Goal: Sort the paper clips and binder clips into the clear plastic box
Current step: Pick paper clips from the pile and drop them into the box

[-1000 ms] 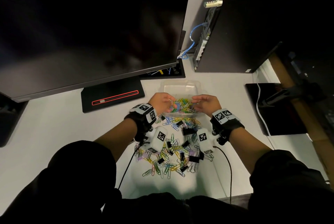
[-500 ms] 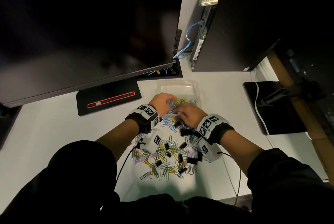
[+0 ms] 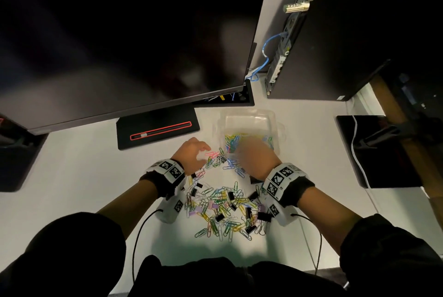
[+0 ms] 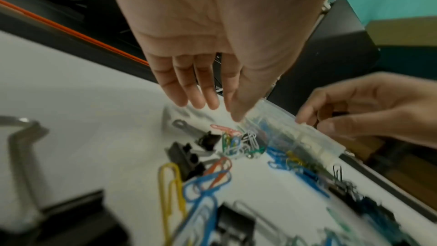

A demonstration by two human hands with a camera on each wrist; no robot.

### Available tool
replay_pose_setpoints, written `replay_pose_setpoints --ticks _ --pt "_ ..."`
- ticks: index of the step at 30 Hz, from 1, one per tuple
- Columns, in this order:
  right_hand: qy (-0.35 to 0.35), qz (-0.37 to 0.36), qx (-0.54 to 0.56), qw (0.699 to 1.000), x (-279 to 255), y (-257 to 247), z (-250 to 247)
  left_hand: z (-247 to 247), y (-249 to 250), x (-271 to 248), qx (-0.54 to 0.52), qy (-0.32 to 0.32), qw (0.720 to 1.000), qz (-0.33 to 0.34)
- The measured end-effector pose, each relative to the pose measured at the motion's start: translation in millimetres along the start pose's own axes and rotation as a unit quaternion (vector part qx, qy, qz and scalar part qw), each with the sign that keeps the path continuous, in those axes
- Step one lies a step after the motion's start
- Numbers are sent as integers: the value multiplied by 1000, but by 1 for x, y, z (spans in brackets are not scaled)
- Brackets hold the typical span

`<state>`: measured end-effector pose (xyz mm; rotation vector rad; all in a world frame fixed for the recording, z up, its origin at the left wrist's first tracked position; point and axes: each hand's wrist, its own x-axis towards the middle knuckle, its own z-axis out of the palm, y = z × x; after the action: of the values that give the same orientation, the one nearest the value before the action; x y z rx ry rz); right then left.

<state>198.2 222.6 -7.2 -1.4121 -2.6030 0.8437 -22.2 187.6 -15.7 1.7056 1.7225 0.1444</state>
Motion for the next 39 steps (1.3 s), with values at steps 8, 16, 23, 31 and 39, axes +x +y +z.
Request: replay_pose_setpoints --ticks 8,16,23,31,39 --pt "-95 -24 -74 992 -19 -19 30 26 11 8 124 -49 989 69" --pt "-86 -38 -80 992 -45 -17 49 29 0 -4 113 10 991 77" --pt "-47 -35 -47 997 -38 -16 41 34 -3 -16 53 9 998 31" --pt "-109 10 -92 990 -21 -19 34 40 -2 -21 48 16 998 31" --pt "-61 47 25 997 -30 -12 31 42 16 -18 99 40 993 54"
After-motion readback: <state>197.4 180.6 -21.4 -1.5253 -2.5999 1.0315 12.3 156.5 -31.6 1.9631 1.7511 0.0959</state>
